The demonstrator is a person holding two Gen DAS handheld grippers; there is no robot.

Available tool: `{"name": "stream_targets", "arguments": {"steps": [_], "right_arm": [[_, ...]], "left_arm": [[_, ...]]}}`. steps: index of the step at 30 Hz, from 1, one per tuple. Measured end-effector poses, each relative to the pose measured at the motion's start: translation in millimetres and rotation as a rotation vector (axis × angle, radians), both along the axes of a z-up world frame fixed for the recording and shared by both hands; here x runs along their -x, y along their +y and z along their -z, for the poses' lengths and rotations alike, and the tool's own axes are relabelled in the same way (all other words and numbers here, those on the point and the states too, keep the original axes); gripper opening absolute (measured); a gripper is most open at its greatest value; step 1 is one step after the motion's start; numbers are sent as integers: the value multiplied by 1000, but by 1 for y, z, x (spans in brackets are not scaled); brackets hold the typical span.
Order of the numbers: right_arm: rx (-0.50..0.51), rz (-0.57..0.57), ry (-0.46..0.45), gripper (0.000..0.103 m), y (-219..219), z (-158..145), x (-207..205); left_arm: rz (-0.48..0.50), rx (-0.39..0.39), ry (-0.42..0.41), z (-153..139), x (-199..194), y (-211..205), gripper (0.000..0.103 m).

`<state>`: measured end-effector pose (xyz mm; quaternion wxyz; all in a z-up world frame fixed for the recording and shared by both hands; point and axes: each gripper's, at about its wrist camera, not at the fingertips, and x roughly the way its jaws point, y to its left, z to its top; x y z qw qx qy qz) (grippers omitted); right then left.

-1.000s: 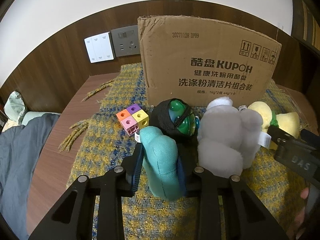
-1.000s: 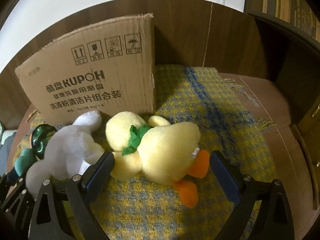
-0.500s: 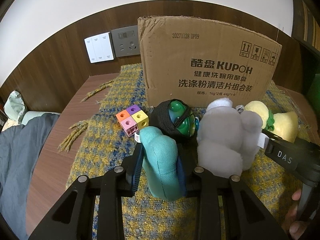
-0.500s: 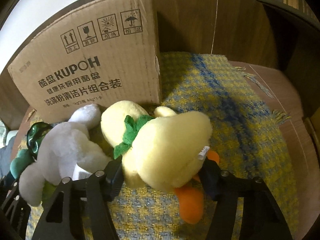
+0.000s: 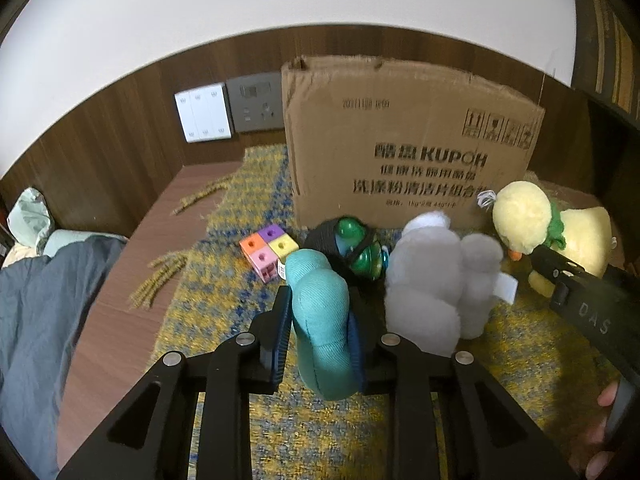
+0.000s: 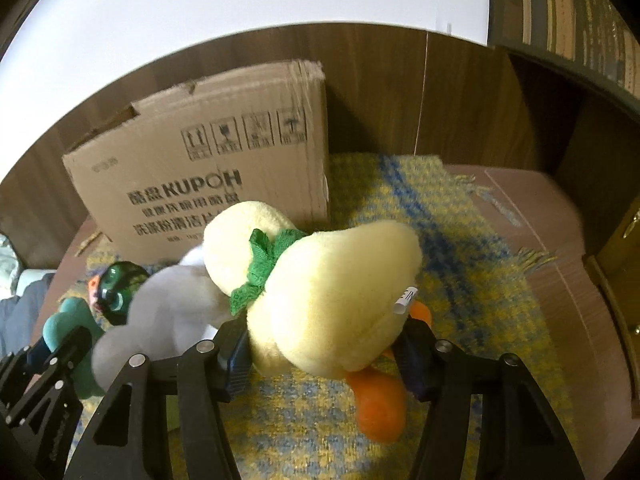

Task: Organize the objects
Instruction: 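Lift and carry the teal plush in left tool while right tool carries the duck to the box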

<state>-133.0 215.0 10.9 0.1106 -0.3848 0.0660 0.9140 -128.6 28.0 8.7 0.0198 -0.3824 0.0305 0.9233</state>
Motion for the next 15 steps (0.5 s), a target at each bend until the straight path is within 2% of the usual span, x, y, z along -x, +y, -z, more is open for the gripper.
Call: {"name": "stream_targets", "arguments": {"steps": [15], "right_arm": [[-19, -25, 112, 60, -6, -49, -13]], "left_arm": [[-16, -9, 130, -57, -10, -12, 26]]}}
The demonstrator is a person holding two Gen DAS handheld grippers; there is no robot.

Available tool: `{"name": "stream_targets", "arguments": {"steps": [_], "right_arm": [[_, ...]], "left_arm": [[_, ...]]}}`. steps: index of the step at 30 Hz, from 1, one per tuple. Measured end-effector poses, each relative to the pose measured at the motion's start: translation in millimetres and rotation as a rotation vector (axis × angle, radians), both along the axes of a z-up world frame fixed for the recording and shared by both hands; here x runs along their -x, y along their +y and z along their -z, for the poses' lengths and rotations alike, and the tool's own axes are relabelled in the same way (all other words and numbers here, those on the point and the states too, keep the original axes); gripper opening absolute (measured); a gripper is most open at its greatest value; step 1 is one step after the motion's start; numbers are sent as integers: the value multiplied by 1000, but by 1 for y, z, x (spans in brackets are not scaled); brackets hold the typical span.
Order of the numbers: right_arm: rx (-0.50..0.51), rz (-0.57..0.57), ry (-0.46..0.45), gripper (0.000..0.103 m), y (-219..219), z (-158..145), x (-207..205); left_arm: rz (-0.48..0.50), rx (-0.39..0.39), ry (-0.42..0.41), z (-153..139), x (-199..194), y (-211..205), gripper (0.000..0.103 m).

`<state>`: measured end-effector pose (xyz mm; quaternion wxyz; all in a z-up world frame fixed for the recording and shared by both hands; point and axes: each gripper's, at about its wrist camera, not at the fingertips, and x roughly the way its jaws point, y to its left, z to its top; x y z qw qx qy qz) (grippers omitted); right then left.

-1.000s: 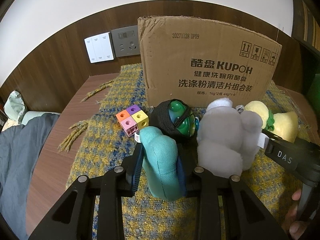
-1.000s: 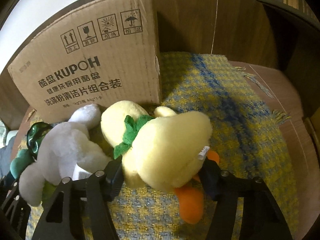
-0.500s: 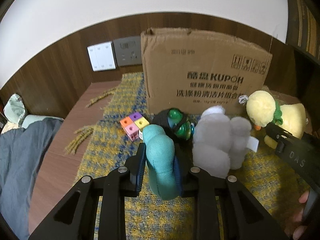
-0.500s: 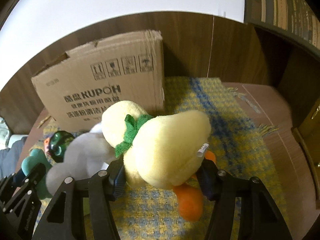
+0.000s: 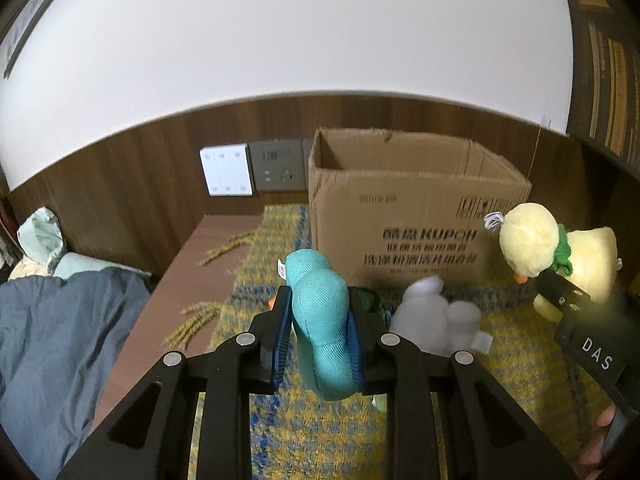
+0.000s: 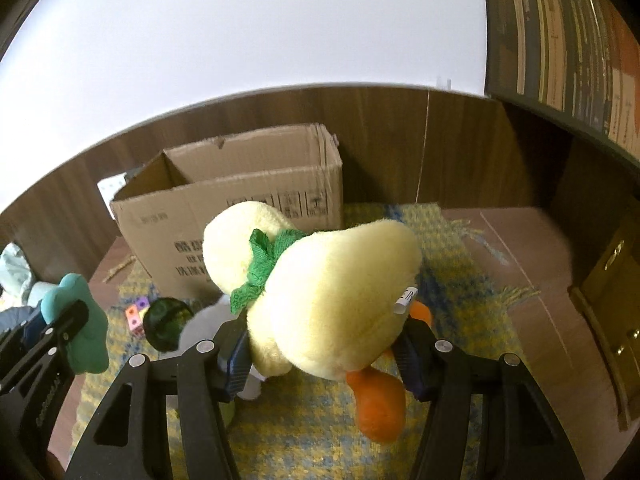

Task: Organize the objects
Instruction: 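Lift and carry the teal plush in left tool while right tool carries the duck to the box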

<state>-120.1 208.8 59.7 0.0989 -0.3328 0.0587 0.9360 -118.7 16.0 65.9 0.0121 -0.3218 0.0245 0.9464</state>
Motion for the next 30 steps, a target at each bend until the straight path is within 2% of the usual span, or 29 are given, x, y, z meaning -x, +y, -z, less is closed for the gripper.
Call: {"name": "stream_targets", "arguments": {"steps": [15, 30], "right_arm": [[-38, -4, 79, 60, -3, -43, 9], [-73, -9, 149, 60, -8, -84, 35]], "left_arm": [[24, -10, 76, -39, 16, 8, 26], [43, -21, 129, -70, 48, 9, 26]]}}
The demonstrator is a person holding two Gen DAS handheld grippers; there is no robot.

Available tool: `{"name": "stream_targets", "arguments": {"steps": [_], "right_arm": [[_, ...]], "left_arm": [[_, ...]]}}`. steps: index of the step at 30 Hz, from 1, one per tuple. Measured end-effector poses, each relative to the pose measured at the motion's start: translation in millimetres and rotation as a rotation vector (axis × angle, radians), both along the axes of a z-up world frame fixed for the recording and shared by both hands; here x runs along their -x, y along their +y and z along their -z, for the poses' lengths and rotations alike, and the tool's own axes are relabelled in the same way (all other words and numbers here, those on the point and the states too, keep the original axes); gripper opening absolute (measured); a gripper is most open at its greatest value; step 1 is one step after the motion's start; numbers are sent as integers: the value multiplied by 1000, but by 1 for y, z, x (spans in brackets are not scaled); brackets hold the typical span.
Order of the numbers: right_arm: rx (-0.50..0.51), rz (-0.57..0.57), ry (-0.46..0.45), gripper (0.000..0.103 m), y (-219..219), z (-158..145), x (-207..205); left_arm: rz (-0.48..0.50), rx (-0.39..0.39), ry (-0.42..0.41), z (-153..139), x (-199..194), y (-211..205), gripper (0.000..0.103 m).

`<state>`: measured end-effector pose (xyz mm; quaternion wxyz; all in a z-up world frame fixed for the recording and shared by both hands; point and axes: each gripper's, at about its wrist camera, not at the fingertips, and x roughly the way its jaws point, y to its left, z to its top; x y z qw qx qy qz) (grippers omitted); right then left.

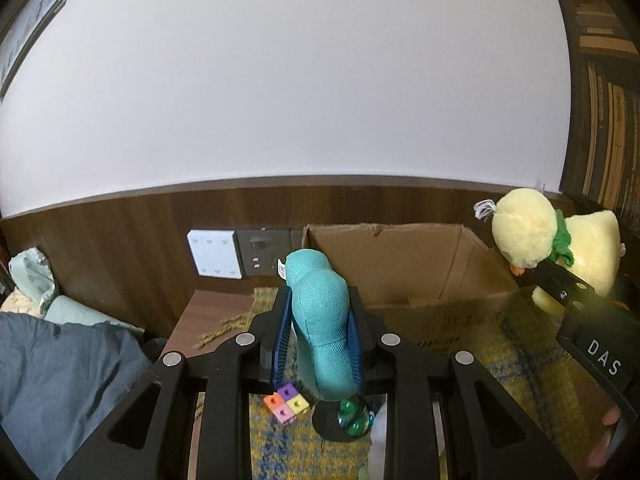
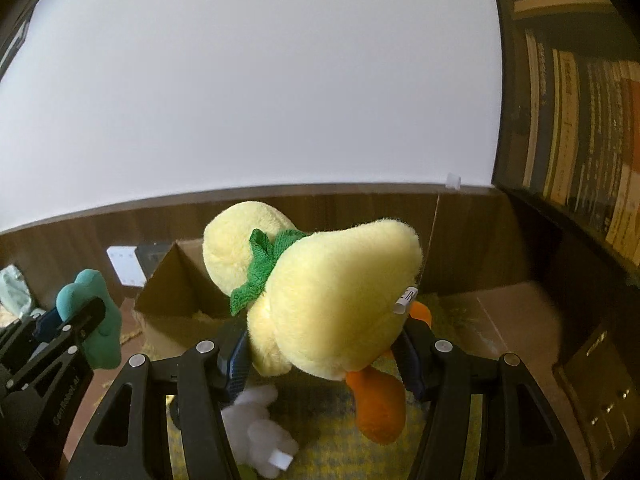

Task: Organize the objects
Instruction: 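Lift and carry the teal plush in left tool while right tool carries the duck to the box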

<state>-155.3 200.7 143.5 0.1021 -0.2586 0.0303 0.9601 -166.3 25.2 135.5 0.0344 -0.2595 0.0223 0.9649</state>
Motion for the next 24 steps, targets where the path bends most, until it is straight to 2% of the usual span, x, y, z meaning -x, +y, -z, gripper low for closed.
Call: {"name": "stream_targets", "arguments": {"steps": [10, 17, 24], "right_arm": [[3, -22, -28, 60, -4, -3, 33], [8, -18, -43, 60, -7, -2, 52], [9, -18, -90, 60, -6, 6, 79]], "left_arm": [[30, 5, 4, -11, 41, 1, 26], [52, -17, -31, -3, 68, 4, 26], [78, -1, -57, 7, 89, 12, 26]]}}
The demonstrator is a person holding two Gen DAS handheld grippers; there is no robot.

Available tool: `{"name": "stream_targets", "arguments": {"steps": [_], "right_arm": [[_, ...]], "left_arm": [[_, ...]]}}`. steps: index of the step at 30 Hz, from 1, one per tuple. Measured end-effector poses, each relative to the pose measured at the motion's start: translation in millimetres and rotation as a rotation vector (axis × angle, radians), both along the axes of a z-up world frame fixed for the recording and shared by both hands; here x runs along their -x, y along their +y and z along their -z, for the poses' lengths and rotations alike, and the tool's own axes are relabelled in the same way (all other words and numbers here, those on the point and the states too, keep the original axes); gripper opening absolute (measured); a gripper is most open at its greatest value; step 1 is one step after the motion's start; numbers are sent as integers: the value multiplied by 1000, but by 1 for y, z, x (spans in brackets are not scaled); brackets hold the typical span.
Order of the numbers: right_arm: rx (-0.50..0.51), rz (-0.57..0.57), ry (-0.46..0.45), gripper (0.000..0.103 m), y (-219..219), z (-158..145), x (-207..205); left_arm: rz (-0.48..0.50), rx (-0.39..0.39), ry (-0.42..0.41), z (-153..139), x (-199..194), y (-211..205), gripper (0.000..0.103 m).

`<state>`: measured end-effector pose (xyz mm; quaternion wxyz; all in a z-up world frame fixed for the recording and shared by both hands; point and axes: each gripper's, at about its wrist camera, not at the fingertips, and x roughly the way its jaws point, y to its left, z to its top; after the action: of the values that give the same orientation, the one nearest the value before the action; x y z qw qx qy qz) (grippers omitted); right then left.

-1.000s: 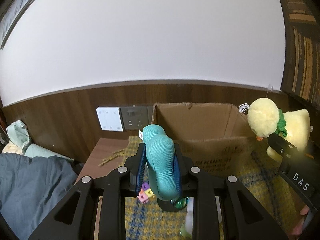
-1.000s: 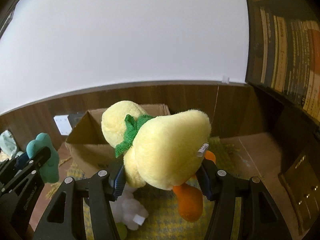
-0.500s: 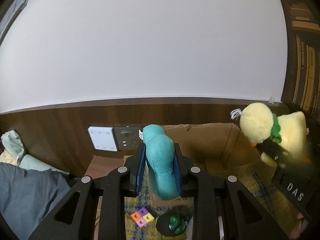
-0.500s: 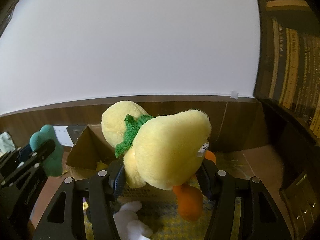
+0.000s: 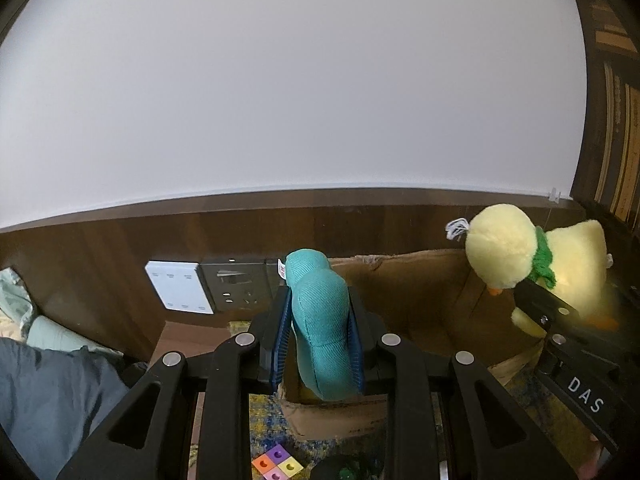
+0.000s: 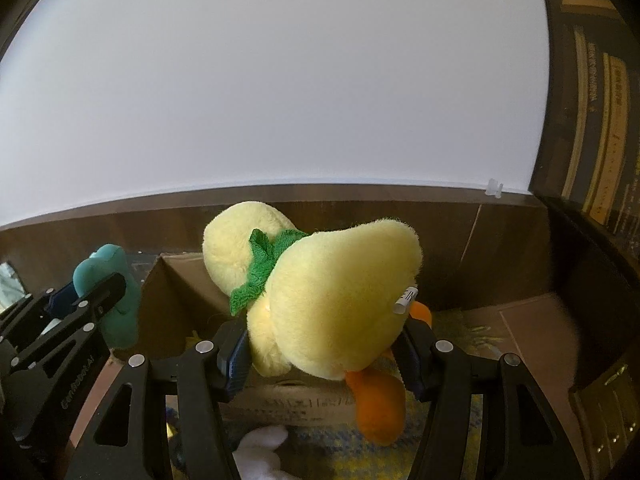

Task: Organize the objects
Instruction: 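Lift and carry the teal plush in left tool while right tool carries the duck to the box, then open both tools to drop the teal plush and duck into the box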

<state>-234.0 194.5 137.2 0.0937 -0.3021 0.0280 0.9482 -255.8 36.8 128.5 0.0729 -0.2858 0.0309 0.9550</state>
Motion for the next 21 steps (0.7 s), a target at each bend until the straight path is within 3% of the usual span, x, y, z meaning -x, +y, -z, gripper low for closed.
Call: {"name": "stream_targets", "arguments": {"steps": [10, 11, 14, 18, 21], "right_arm": [[-4, -8, -17, 65, -3, 7, 13], [-8, -10, -20, 69, -4, 7, 14], [-23, 1, -22, 83, -5, 9, 15], [-34, 22, -16, 92, -9, 5, 14], [-33, 32, -23, 93, -8, 5, 14]], "left_arm": [[-5, 7, -34, 14, 20, 1, 29], [-8, 8, -34, 14, 21, 0, 34], [-33, 22, -22, 15, 20, -1, 72], [-87, 32, -7, 14, 16, -7, 85], [-110, 28, -21, 15, 16, -9, 86]]}}
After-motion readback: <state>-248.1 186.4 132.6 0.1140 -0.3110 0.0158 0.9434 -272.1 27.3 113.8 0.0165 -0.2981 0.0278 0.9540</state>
